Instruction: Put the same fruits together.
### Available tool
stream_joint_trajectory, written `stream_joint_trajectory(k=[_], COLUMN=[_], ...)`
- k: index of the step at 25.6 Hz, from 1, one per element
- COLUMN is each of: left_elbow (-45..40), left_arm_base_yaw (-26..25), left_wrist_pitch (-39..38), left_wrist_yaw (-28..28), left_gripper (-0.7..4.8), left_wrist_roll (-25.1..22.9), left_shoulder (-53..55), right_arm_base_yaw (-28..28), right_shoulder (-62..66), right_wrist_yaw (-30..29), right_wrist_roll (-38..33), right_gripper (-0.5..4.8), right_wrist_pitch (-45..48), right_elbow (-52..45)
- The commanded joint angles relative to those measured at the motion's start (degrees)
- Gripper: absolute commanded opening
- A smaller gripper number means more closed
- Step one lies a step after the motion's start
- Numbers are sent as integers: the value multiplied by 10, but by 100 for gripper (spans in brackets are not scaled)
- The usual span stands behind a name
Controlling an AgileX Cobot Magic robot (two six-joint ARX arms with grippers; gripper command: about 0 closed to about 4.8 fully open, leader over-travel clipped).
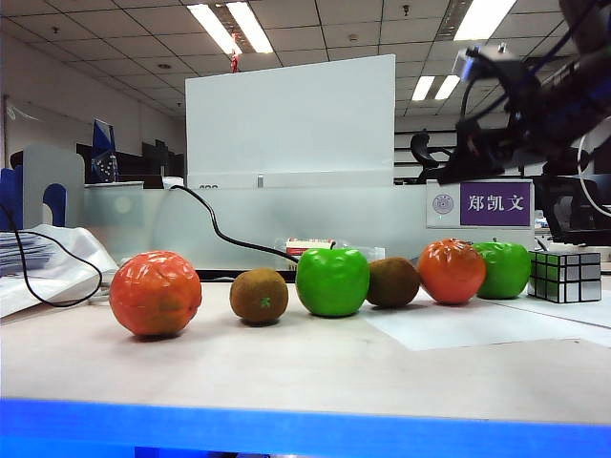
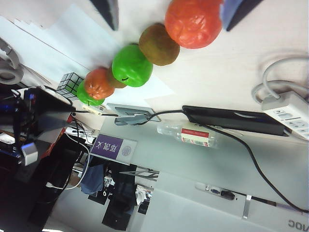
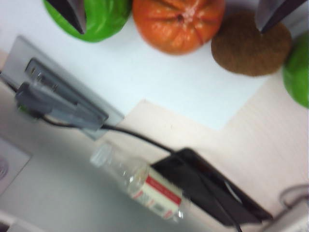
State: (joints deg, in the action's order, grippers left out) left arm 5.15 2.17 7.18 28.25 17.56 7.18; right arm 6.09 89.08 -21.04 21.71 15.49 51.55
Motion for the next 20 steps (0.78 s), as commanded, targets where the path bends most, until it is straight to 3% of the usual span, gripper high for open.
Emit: stream_joint_trajectory(k=[1,4,9,12,20], left_elbow=[3,8,16,21,21], left_arm_base_yaw=[0,0,0,2,31], left_wrist_pitch=[51,68,84,89,101], left_wrist_yaw=[-2,-1,0,0,-16], left_gripper=[268,208,160,52,44], left_wrist_roll=[-4,-7,-11,-12,-30], left_shoulder=[27,52,89,110,129], right_arm_base_yaw=[2,9,15,19,22], right_shoulder=[29,47,68,78,95], right_wrist_yaw=[1,0,-3,-3,4], right_wrist_roll=[2,2,2,2,2], right_gripper=[479,479,479,479,479], right_wrist_pitch=[-4,-5,1,3,18], right_elbow=[2,2,2,2,2])
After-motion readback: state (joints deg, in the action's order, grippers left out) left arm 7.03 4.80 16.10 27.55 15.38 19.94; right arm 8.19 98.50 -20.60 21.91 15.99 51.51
